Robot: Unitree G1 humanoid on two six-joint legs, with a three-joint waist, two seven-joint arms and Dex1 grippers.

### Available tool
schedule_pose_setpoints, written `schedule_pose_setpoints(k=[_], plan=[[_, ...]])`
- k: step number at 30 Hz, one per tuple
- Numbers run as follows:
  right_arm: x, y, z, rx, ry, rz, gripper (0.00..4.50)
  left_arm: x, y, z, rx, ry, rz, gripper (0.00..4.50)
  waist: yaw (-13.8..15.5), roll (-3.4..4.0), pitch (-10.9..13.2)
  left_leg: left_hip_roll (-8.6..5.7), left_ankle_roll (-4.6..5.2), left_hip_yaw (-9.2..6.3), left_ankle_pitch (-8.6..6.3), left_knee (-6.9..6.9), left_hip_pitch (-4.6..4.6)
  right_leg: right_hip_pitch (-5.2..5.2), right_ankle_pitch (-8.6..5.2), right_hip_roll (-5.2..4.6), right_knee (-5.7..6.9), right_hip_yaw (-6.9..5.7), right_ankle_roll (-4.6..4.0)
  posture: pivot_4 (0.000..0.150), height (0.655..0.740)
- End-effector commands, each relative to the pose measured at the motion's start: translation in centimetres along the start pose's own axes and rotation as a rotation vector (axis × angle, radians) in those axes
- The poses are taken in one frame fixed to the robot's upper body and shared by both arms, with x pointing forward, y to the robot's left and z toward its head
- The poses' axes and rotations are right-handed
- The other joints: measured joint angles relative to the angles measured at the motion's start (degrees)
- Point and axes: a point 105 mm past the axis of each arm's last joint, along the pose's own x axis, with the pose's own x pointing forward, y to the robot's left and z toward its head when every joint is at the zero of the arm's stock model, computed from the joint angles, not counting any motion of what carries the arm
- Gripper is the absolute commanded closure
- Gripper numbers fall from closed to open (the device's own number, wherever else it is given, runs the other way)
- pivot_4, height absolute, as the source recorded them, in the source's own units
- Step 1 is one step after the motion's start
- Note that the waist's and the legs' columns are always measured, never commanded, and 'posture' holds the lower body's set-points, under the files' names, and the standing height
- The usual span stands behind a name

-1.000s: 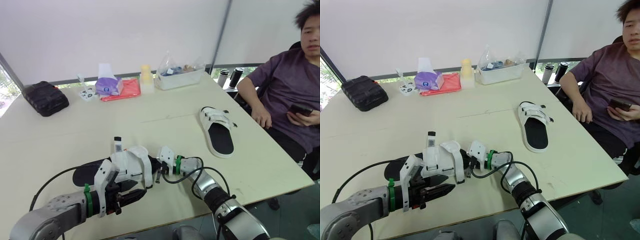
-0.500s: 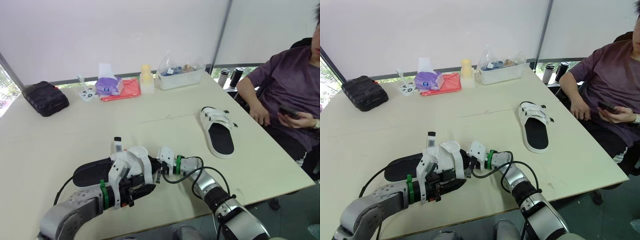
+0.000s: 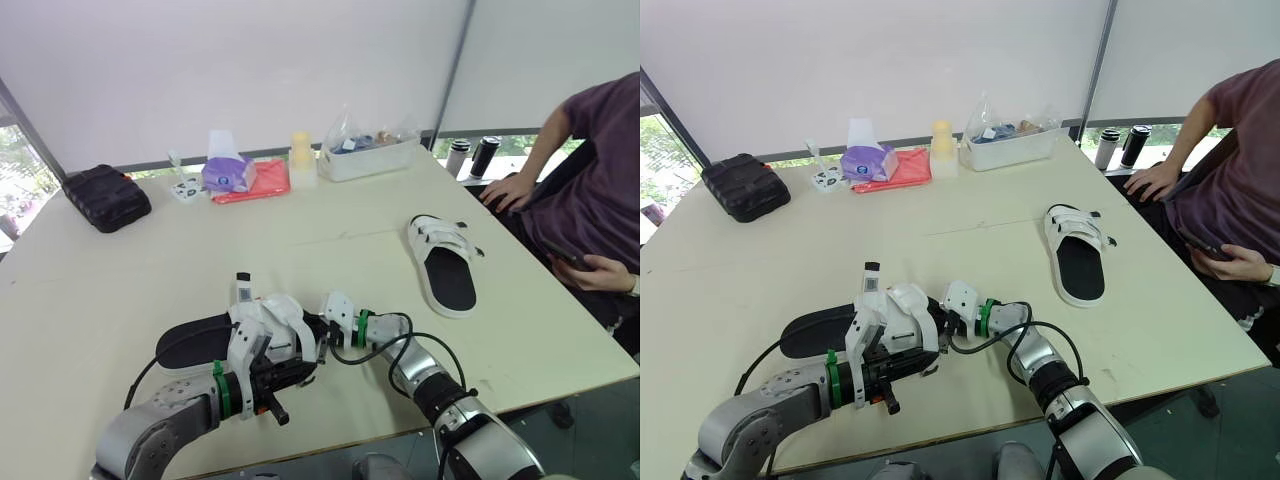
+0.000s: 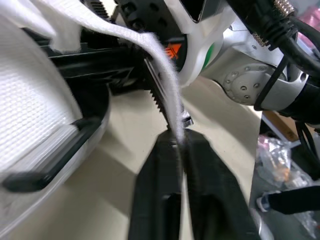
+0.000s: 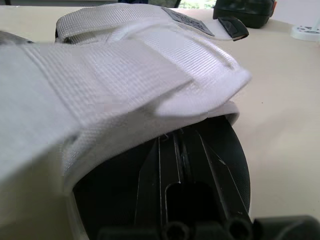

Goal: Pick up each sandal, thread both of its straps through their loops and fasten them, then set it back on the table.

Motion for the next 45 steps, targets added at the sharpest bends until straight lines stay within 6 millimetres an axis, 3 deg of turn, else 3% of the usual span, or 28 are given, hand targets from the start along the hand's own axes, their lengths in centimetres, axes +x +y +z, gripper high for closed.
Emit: schedule_pose_setpoints(k=[1, 5, 8, 13, 17, 23, 26, 34, 45], plan=[[-2.5, 4.5, -8.8, 0.195, 0.345, 0.081, 4.50, -0.2, 0.7, 1.4, 0.040, -0.048, 0.052, 4.45, -0.2, -0.02, 0.0, 0.01, 0.00, 0.01, 0.00, 0.00, -0.01, -0.01, 0.00, 0.00, -0.01, -0.09, 0.00, 0.150, 0.7400], [-2.4, 4.5, -8.8, 0.195, 0.345, 0.081, 4.50, -0.4, 1.0, 1.6, 0.036, -0.053, 0.066, 4.45, -0.4, 0.03, 0.0, 0.04, 0.07, -0.05, 0.04, -0.10, 0.02, 0.03, 0.00, 0.00, 0.04, -0.14, 0.00, 0.150, 0.7400], [-2.5, 4.5, -8.9, 0.193, 0.347, 0.082, 4.50, -1.8, 1.0, 2.4, -0.003, -0.060, 0.041, 4.45, -0.4, 0.03, 0.0, 0.06, 0.16, -0.08, 0.10, -0.10, 0.02, 0.03, 0.01, 0.00, 0.08, -0.14, 0.01, 0.150, 0.7400], [-2.5, 4.6, -9.0, 0.197, 0.353, 0.083, 4.50, -4.9, -0.7, 6.3, -0.111, -0.042, -0.194, 4.45, -0.5, 0.06, 0.0, 0.05, 0.16, -0.15, 0.09, -0.11, 0.01, -0.08, 0.00, 0.01, 0.20, -0.39, 0.00, 0.150, 0.7400], [-2.0, 4.5, -8.8, 0.193, 0.345, 0.081, 4.50, -4.3, 0.7, 8.8, -0.179, -0.039, -0.228, 4.45, -0.9, 0.06, 0.0, -0.05, 0.04, -0.15, 0.03, -0.11, 0.06, 0.09, 0.00, -0.03, 0.05, -0.46, 0.00, 0.150, 0.7400], [-1.8, 4.2, -8.6, 0.190, 0.342, 0.068, 4.50, -4.0, 3.2, 10.1, -0.237, -0.017, -0.222, 4.45, -1.0, -0.39, -0.1, -0.06, 0.17, -0.08, 0.15, -0.20, 0.11, 0.01, 0.05, 0.03, 0.74, -0.33, -0.03, 0.150, 0.7400], [-1.9, 4.1, -8.7, 0.191, 0.341, 0.057, 4.50, -4.0, 3.7, 10.2, -0.276, -0.042, -0.231, 4.45, -0.9, -0.36, -0.1, -0.05, 0.12, -0.15, 0.18, -0.21, 0.09, -0.08, 0.09, 0.03, 0.89, -0.33, -0.11, 0.150, 0.7400], [-1.9, 4.5, -8.9, 0.197, 0.340, 0.057, 4.50, -4.0, 3.3, 7.0, -0.346, 0.011, -0.252, 4.45, -0.9, -0.30, -0.1, -0.01, 0.11, -0.16, 0.18, -0.21, 0.10, -0.07, 0.08, 0.00, 0.90, -0.31, -0.12, 0.150, 0.7400], [-1.7, 4.3, -8.6, 0.192, 0.336, 0.060, 4.50, -4.6, 5.1, 6.3, -0.306, 0.034, -0.190, 4.45, -0.9, -0.31, -0.1, -0.02, 0.11, -0.14, 0.17, -0.21, 0.07, -0.37, 0.07, -0.02, 0.89, -0.31, -0.13, 0.150, 0.7400]])
